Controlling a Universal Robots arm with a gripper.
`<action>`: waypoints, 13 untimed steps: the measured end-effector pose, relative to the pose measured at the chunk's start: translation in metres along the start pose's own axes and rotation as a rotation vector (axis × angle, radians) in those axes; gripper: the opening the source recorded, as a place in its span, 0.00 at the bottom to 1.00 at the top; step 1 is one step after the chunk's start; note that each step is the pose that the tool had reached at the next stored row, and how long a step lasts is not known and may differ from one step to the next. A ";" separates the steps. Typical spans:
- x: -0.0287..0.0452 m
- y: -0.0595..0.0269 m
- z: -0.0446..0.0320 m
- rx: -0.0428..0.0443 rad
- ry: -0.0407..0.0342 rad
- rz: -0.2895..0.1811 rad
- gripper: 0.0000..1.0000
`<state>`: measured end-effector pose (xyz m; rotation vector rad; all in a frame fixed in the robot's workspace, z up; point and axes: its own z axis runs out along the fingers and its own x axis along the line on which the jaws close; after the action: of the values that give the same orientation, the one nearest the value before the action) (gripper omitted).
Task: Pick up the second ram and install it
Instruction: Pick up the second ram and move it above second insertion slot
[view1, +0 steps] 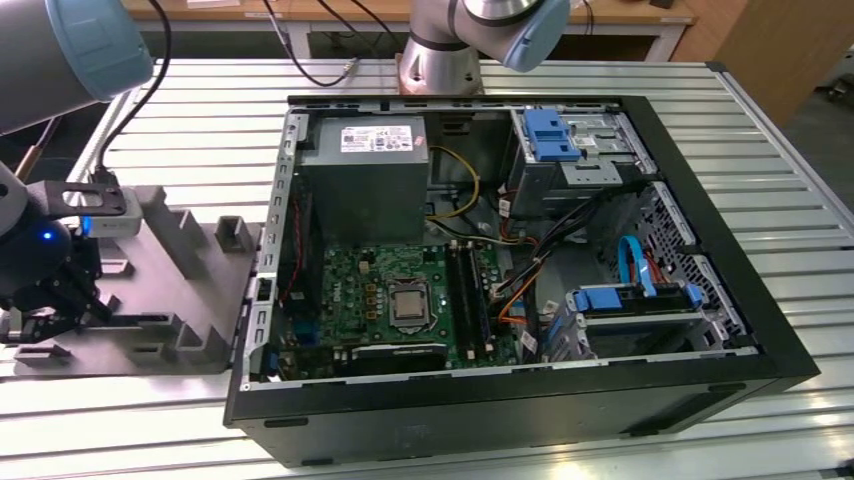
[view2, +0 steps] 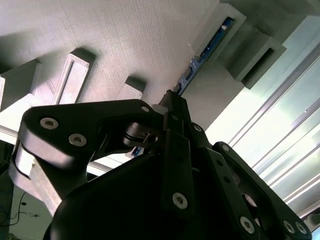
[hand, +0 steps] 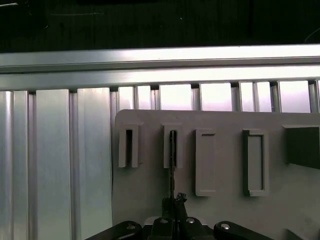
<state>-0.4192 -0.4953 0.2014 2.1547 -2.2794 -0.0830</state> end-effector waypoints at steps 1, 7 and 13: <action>0.0000 0.0000 0.0000 -0.0002 0.0002 -0.004 0.12; 0.0000 0.0000 0.0001 -0.0018 0.0022 -0.052 0.12; 0.0000 0.0000 0.0000 -0.0020 0.0025 -0.059 0.12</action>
<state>-0.4192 -0.4953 0.2014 2.2195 -2.2141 -0.0827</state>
